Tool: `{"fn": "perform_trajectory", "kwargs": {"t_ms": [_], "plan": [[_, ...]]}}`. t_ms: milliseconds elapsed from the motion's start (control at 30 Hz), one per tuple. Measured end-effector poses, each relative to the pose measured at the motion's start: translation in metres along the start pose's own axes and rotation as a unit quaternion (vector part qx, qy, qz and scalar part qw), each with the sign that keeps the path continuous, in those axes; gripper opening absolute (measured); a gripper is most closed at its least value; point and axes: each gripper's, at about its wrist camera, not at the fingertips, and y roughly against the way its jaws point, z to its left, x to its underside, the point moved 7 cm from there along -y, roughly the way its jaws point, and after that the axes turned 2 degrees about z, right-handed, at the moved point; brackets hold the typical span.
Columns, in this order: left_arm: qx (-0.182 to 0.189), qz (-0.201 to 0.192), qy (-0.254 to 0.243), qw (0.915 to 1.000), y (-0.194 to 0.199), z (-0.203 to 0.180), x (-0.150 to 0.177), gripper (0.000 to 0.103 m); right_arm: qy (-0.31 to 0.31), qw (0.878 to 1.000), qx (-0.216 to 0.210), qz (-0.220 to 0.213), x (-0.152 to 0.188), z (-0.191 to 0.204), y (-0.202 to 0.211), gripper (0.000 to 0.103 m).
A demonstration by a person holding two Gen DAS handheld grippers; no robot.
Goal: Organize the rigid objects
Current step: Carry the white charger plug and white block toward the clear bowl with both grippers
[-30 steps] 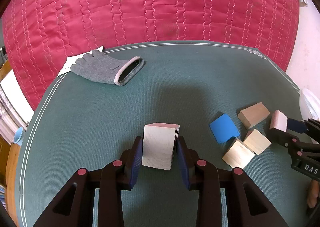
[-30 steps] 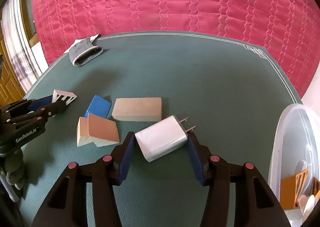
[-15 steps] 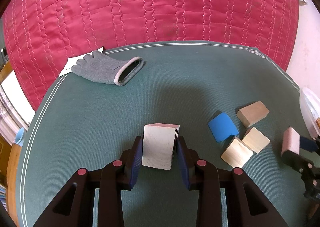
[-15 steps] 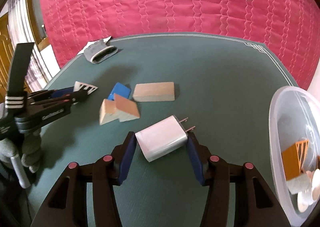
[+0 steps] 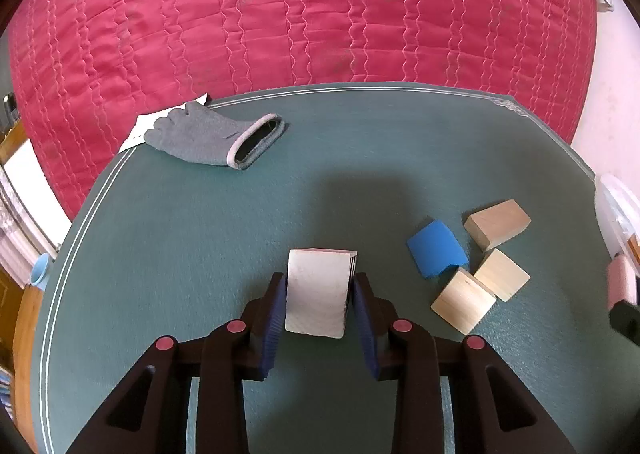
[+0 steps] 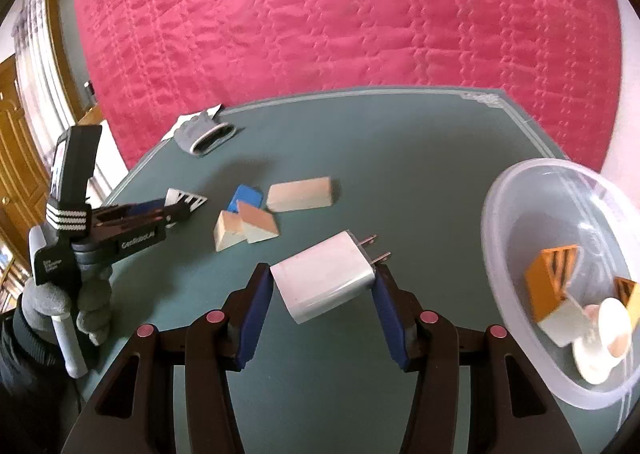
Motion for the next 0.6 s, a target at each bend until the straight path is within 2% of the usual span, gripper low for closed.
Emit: {"fn": "perform_trajectory", "kwargs": {"t_ms": [433,600], "plan": [[0.003,-0.006,0.001,1.0000,0.010,-0.008,0.007,0.031,-0.043,0.996,0.065,-0.050,-0.003,-0.055,0.040,0.052],[0.002,-0.006,0.006,1.0000,0.011,-0.008,0.009,0.031,-0.070,0.989,0.103,-0.079,-0.006,-0.086,0.062,0.052]]}}
